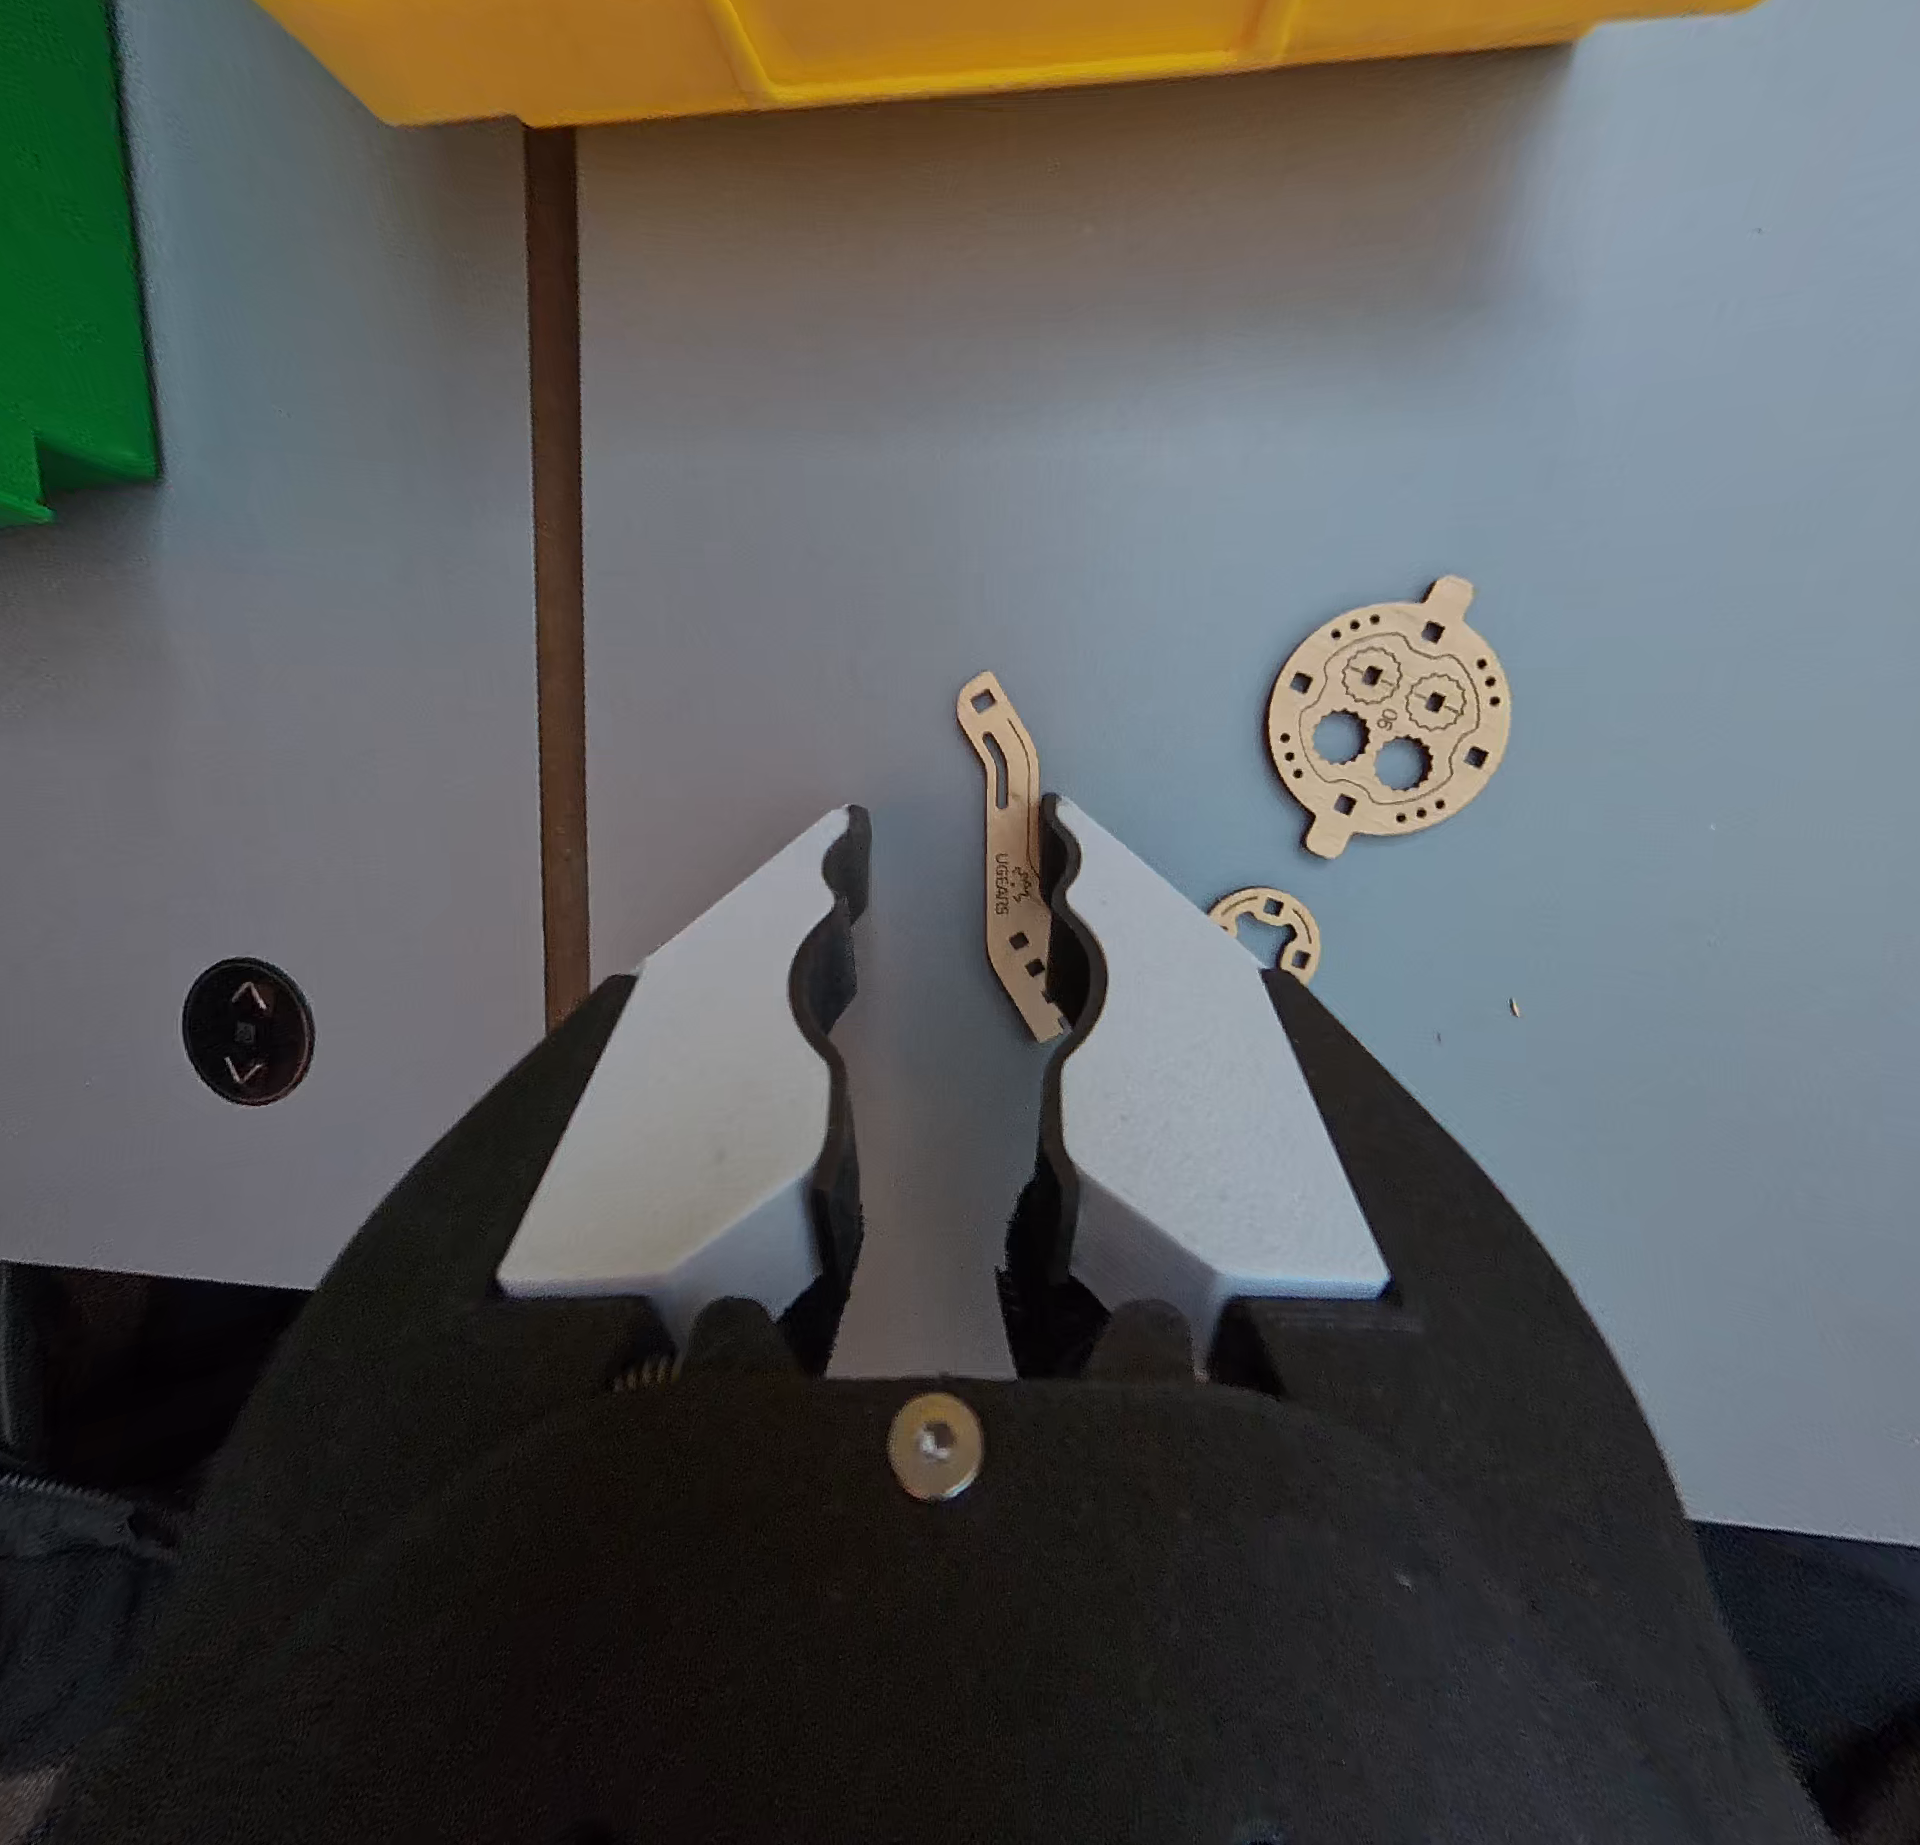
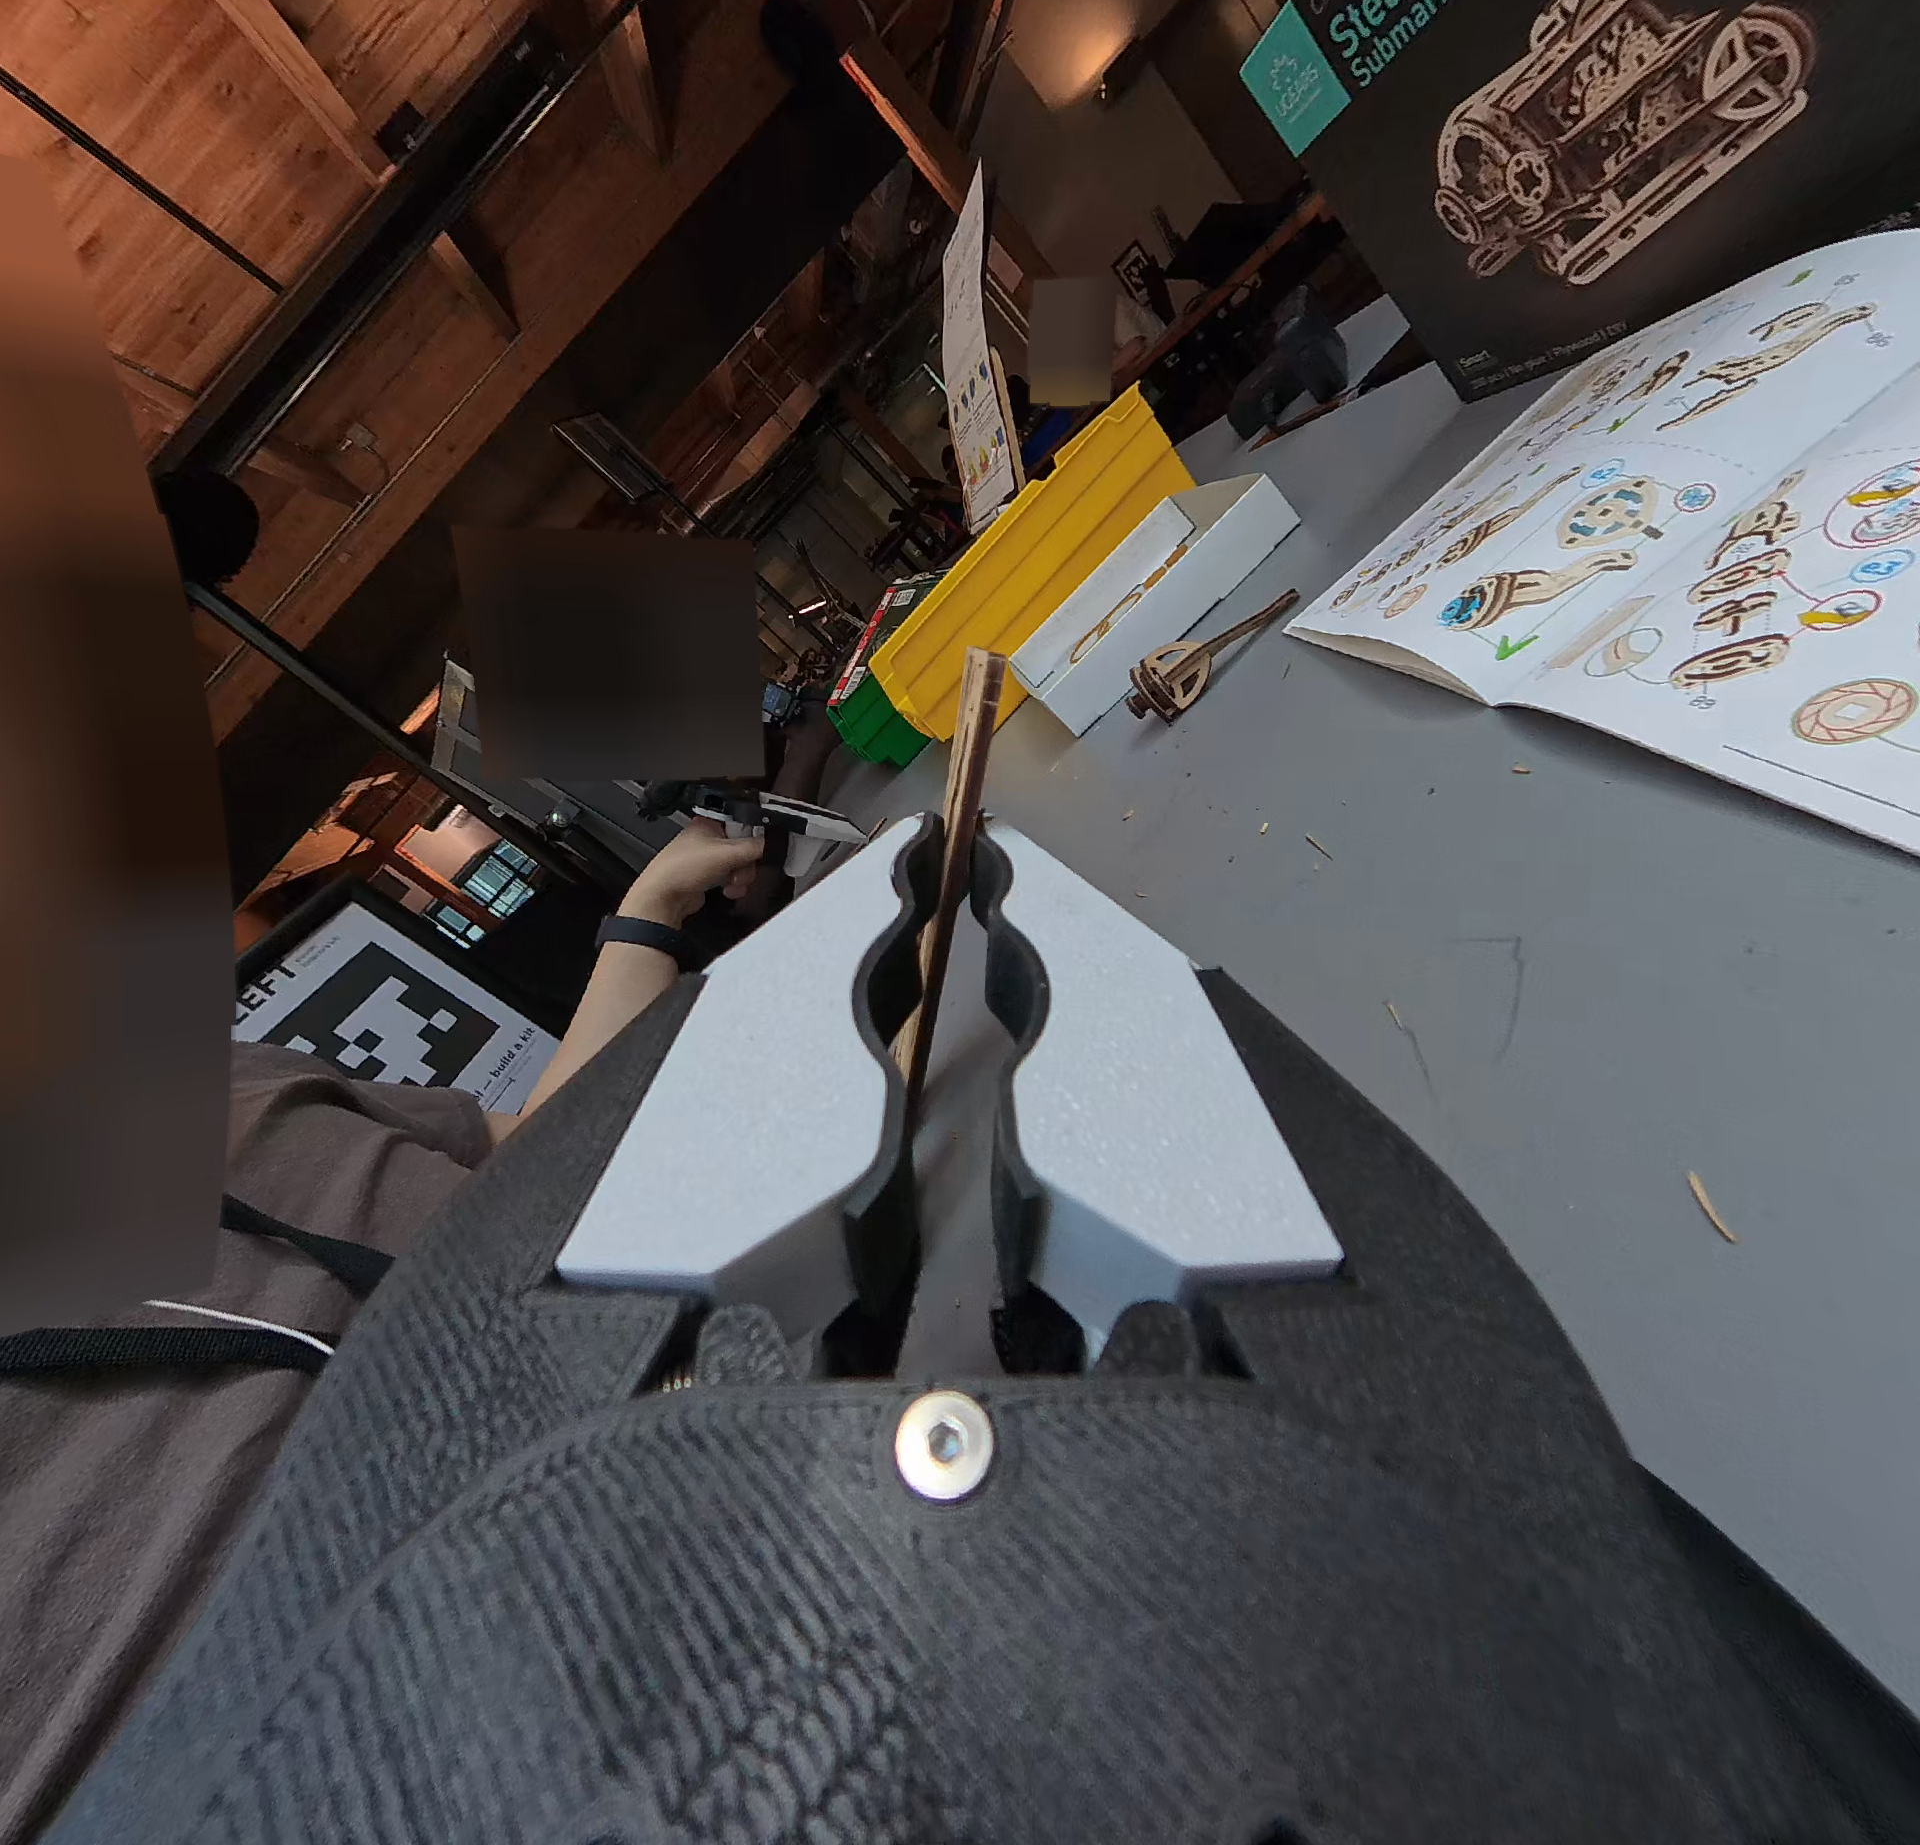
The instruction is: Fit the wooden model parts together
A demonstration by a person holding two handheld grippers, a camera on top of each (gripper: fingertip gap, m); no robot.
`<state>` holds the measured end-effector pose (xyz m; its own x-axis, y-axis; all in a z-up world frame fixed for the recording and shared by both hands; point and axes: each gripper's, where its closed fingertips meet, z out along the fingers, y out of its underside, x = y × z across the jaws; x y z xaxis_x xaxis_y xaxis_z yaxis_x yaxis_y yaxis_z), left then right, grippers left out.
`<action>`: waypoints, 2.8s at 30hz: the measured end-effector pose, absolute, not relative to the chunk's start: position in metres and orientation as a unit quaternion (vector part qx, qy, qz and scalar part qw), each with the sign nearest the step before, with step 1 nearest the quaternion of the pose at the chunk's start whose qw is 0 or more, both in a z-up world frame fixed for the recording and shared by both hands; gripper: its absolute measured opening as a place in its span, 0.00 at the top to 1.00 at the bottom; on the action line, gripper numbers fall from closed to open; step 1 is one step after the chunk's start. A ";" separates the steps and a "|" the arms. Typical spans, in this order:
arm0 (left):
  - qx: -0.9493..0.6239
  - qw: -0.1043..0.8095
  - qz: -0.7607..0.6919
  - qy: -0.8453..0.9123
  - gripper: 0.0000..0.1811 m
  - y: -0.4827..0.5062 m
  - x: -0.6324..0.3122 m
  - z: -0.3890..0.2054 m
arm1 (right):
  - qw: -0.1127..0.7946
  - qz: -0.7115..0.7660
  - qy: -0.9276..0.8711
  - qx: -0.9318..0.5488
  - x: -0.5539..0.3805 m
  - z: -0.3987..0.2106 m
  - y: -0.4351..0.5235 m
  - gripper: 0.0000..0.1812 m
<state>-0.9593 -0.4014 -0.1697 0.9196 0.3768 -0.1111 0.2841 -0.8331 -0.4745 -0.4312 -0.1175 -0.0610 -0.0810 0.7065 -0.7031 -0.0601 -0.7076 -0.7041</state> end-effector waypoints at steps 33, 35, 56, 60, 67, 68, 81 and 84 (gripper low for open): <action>-0.890 0.453 0.016 -0.053 0.72 -0.328 -0.874 -0.074 | 0.280 0.671 -0.285 -0.625 -0.434 -0.065 -0.124 0.98; -0.840 0.532 -0.107 0.018 0.72 -0.285 -0.800 -0.035 | 0.279 0.669 -0.287 -0.626 -0.435 -0.065 -0.125 0.98; -0.720 0.360 -0.525 0.276 0.76 -0.125 -0.541 -0.055 | 0.287 0.682 -0.291 -0.606 -0.433 -0.060 -0.127 0.98; -0.727 0.338 -0.523 0.289 0.82 -0.139 -0.543 -0.074 | 0.288 0.682 -0.295 -0.605 -0.433 -0.059 -0.129 0.98; -0.702 0.309 -0.552 0.327 0.94 -0.158 -0.534 -0.078 | 0.273 0.673 -0.318 -0.610 -0.439 -0.063 -0.134 0.98; -0.697 0.307 -0.561 0.325 0.94 -0.159 -0.533 -0.076 | 0.270 0.674 -0.318 -0.610 -0.440 -0.063 -0.134 0.98; -0.712 0.313 -0.541 0.318 0.97 -0.157 -0.544 -0.078 | 0.370 0.507 -0.371 -0.684 -0.487 -0.029 -0.155 0.90; -0.712 0.312 -0.542 0.319 0.97 -0.159 -0.544 -0.077 | 0.311 0.504 -0.354 -0.724 -0.514 -0.059 -0.163 0.91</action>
